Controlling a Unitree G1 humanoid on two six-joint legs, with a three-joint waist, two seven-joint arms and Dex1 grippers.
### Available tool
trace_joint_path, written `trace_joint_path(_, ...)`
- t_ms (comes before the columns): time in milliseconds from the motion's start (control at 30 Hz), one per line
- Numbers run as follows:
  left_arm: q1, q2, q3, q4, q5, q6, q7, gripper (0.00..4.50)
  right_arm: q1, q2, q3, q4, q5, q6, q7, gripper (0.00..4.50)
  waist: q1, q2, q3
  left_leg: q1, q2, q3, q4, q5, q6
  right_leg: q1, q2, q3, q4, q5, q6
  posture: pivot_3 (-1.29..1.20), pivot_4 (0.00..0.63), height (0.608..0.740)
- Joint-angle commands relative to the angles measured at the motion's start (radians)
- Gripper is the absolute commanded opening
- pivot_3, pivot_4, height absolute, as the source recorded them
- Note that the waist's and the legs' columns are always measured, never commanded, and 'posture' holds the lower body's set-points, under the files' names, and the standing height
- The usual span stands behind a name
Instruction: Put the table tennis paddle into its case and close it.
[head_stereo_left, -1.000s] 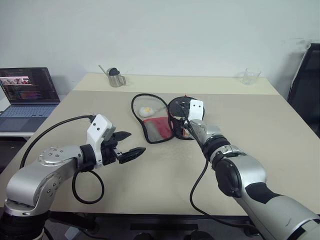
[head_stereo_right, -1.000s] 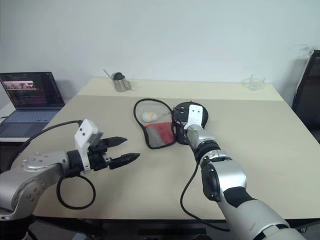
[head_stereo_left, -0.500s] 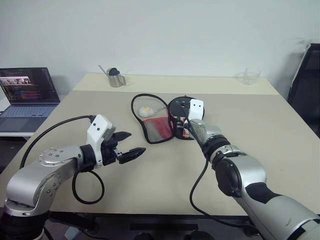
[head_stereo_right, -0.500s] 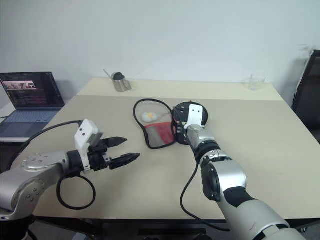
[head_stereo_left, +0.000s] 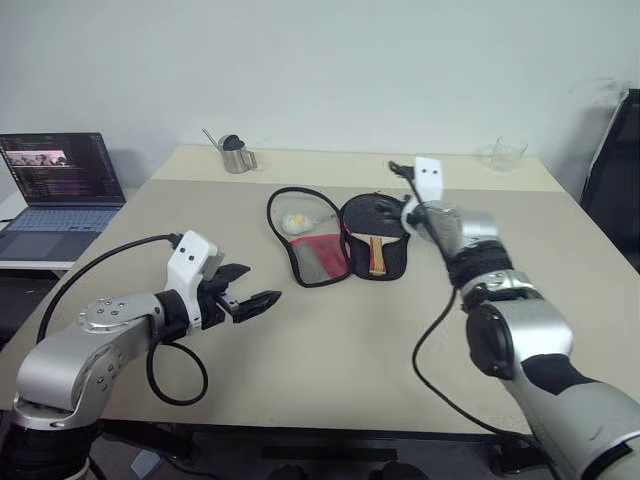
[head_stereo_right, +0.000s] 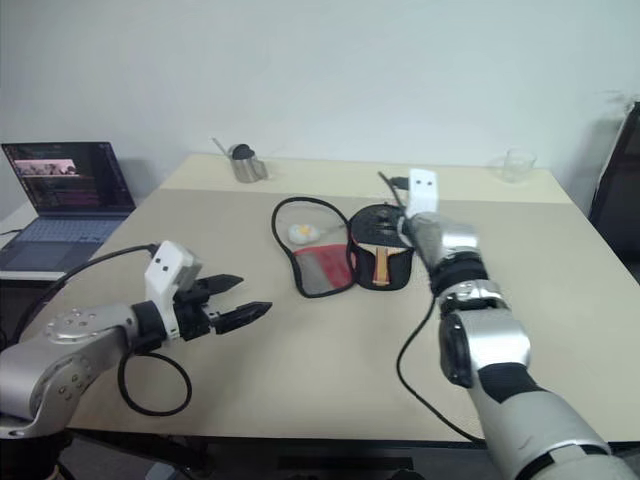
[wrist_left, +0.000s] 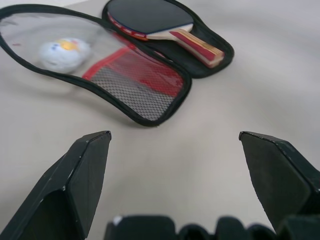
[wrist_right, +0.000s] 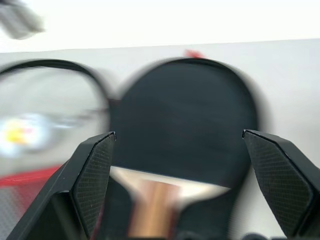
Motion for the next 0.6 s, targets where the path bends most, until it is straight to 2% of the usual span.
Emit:
trace_joint_path(33, -0.012, 0.014, -0.009, -0.015, 0.003, -0.039, -0.033, 4.5, 0.062, -0.049, 0.009, -0.075, -0.012, 0.067, 0.008, 4.47, -0.002, 0.0, 0.0, 0.0, 0.0, 0.0, 0.0, 0.0, 0.0, 0.0, 0.0, 0.0, 0.0, 0.0, 0.0, 0.0, 0.15, 0.74)
trace_joint_path(267, -0.215, -0.084, -0.113, 0.286, 0.199, -0.049, 0.168, 4.5, 0.129, -0.034, 0.008, -0.231, 0.019, 0.144, 0.017, 4.47, -0.013, 0.0, 0.0, 0.002, 0.005, 0.001, 0.001, 0.0, 0.0, -0.001, 0.006, 0.001, 0.003, 0.001, -0.004, 0.0, 0.15, 0.74)
trace_joint_path(433, -0.359, -0.168, -0.249, 0.525, 0.321, -0.103, 0.179, 4.5, 0.145, -0.03, 0.013, -0.313, 0.02, 0.172, 0.021, 4.47, -0.005, 0.0, 0.0, 0.001, 0.006, 0.002, 0.0, 0.0, 0.0, -0.001, 0.009, 0.0, 0.002, 0.001, -0.004, 0.0, 0.15, 0.74)
trace_joint_path(600, -0.496, -0.256, -0.307, 0.806, 0.412, -0.192, 0.178, 4.5, 0.165, -0.04, 0.017, -0.395, 0.019, 0.203, 0.036, 4.47, -0.003, 0.0, 0.0, -0.001, 0.005, 0.003, 0.0, 0.0, 0.0, -0.002, 0.008, 0.001, 0.001, 0.002, -0.004, 0.0, 0.15, 0.74)
